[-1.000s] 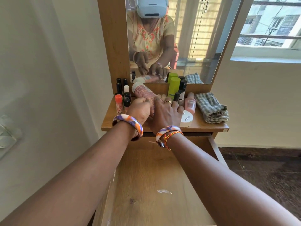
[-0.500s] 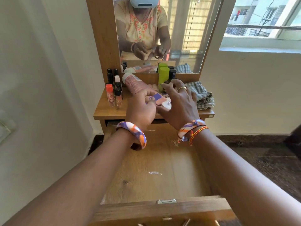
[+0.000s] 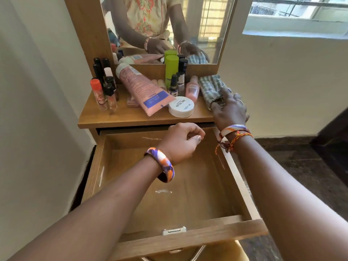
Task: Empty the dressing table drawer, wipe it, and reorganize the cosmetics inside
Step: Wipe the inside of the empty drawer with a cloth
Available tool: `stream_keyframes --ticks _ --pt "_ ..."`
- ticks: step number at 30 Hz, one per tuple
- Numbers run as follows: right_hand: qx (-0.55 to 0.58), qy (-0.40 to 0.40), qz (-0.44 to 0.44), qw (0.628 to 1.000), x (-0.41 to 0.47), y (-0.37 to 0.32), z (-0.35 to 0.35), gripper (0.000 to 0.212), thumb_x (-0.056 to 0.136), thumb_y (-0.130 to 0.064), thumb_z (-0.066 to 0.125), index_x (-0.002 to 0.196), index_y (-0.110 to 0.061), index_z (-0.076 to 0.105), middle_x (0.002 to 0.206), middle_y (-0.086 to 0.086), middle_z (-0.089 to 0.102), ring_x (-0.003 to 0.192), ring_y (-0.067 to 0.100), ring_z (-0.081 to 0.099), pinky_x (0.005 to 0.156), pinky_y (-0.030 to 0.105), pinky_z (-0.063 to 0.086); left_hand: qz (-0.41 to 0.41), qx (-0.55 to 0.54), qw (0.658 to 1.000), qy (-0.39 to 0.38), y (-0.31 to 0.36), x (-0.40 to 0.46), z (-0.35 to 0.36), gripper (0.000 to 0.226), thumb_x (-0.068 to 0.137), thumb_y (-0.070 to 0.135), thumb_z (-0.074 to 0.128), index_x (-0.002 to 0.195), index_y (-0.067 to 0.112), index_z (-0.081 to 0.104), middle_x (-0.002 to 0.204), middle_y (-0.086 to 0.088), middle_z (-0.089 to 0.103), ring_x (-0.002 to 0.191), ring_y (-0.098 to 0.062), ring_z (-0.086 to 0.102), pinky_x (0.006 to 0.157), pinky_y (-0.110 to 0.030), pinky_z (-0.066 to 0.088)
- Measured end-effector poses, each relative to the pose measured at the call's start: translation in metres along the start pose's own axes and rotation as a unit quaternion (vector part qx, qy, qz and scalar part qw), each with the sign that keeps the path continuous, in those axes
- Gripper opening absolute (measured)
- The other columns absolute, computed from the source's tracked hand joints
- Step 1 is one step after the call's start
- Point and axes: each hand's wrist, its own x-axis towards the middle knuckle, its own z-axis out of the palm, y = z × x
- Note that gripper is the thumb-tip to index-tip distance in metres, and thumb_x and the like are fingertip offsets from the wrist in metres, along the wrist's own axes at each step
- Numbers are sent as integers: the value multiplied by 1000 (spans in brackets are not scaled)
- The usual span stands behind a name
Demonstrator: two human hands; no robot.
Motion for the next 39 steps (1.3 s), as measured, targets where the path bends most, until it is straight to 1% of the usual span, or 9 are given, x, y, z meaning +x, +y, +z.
stream_keyframes --ticks 8,13,19,24,29,33,35,37,39 --pt "1 67 -14 998 17 3 -12 34 89 -11 48 121 -20 55 127 13 50 119 33 49 101 40 35 -10 -21 1000 -10 -2 14 0 17 92 12 56 102 11 68 104 -5 69 97 -16 64 82 -23 52" --pt "227 143 -11 963 14 1 -30 27 94 -12 45 116 -3 57 110 12 62 99 24 57 81 23 41 -20 -66 997 -27 3 14 -2 17 91 14 57 107 12 64 102 -3 65 93 -12 60 71 -18 49" --pt "496 245 4 833 -13 -15 -66 17 87 -16 46 73 -11 53 63 -10 50 58 3 45 45 8 36 31 -56 997 -53 34 9 -5 97 70 40 77 147 21 21 150 -1 30 134 -18 37 108 -41 39" --pt "539 165 -17 826 -31 -28 -87 21 67 -26 50 48 -18 49 51 -4 49 58 17 45 55 28 37 124 -100 987 -7 57 1 -8 120 41 56 77 144 24 25 144 4 37 134 -13 35 107 -42 40" --pt "555 3 68 829 -35 -20 -82 21 60 -27 56 64 -7 61 68 11 57 65 23 53 60 34 45 93 -315 942 -73 54 -20 -21 99 37 62 81 124 27 50 124 3 58 117 -18 56 92 -35 53" --pt "533 -166 162 813 -40 6 -46 58 56 -31 67 106 0 67 98 20 70 76 30 66 73 43 54 30 -354 929 -108 38 -44 -18 68 45 48 82 106 32 56 106 1 68 92 -14 70 80 -35 59" --pt "505 -210 193 815 -45 16 -27 42 69 -34 71 94 -1 67 78 13 70 56 22 64 56 33 57 -12 -337 937 -88 29 -53 -12 47 69 25 74 112 25 55 95 1 69 81 -9 71 74 -29 59" --pt "478 -256 178 821 -58 11 -30 25 82 -30 63 67 -12 55 52 3 47 29 10 40 38 13 36 -99 -344 933 -40 21 -57 -11 37 85 8 62 121 6 55 92 -4 67 83 -16 67 75 -27 55" --pt "429 -264 136 853 -64 8 -36 28 82 -37 65 66 -20 49 56 -2 42 36 8 38 43 16 30 -184 -346 920 -29 15 -61 -17 33 89 8 58 120 -4 56 93 -10 66 94 -26 61 86 -35 50"
